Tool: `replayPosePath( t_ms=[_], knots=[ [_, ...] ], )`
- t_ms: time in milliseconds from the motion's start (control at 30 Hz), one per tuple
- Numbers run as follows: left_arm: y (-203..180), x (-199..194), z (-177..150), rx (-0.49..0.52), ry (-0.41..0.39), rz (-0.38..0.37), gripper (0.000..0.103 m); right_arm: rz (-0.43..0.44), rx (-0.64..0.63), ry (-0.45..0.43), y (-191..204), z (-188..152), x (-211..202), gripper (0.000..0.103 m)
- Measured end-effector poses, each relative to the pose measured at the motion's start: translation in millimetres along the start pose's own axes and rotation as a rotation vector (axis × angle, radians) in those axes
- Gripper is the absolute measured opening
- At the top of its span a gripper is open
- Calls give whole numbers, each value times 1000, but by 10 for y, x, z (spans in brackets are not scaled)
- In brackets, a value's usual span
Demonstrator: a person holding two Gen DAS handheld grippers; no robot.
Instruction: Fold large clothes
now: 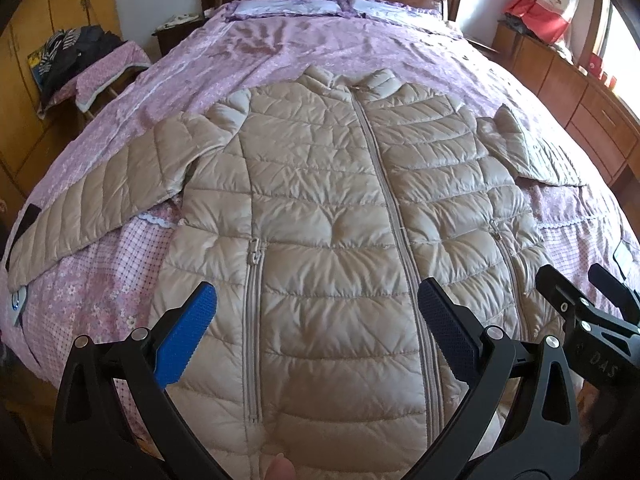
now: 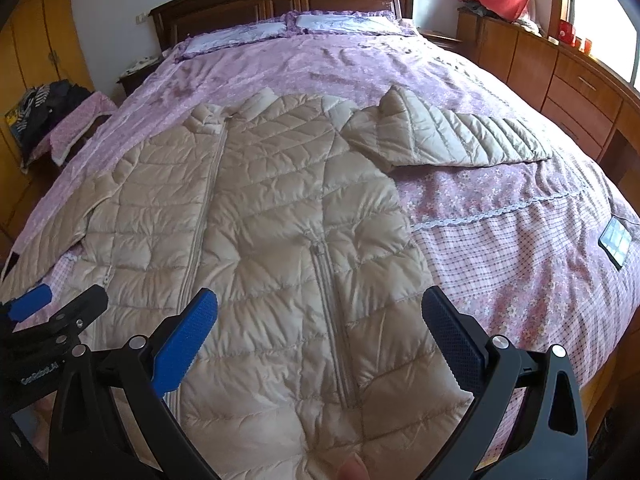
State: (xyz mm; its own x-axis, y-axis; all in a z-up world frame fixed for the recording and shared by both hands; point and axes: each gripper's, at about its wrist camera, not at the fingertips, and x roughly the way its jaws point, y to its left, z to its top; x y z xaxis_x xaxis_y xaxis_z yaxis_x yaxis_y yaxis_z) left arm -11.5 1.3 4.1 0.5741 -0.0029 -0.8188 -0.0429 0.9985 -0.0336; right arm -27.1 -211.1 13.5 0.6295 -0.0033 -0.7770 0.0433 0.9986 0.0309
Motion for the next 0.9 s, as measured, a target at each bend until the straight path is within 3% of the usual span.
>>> replayPosePath(
  t_ms=[900],
  knots=[
    [28,9,-33,11,23,0,100,14,2,21,21,-41,51,98]
  ],
)
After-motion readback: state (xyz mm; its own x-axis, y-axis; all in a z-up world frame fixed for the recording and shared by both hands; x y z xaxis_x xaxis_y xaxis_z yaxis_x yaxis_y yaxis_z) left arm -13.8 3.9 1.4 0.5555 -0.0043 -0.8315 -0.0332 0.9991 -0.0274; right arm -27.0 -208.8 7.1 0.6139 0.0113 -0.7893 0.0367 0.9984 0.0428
